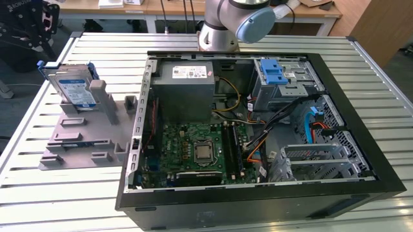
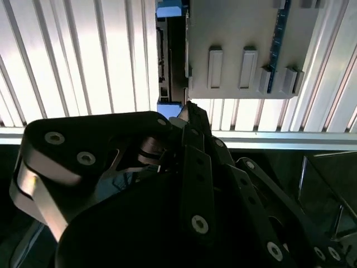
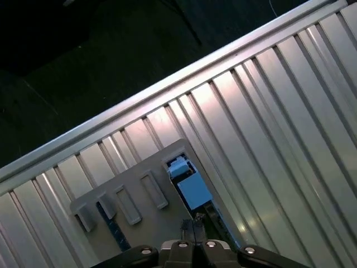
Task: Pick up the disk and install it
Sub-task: 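Pick up the disk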
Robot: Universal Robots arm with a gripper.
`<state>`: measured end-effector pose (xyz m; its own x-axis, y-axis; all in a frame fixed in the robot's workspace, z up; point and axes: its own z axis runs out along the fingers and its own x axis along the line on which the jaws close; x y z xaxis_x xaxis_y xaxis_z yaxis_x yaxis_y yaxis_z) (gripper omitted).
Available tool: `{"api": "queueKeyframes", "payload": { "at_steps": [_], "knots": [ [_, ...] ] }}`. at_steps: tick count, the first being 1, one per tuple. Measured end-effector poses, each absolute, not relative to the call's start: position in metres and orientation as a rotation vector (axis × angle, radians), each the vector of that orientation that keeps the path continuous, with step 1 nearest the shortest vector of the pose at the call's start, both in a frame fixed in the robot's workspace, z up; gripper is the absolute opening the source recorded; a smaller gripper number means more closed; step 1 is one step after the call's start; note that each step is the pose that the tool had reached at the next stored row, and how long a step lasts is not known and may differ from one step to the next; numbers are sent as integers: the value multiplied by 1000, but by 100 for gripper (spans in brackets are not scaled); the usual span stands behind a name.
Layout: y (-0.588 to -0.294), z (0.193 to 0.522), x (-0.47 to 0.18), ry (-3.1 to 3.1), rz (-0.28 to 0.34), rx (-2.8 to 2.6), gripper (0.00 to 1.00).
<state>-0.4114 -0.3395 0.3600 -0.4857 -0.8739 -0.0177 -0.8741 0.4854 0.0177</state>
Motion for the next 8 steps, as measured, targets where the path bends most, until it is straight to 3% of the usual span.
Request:
{"api": "queueKeyframes", "payload": {
  "at_steps": [8],
  "knots": [
    [-340,357,-413,2611,38,-1737,11]
  ]
}}
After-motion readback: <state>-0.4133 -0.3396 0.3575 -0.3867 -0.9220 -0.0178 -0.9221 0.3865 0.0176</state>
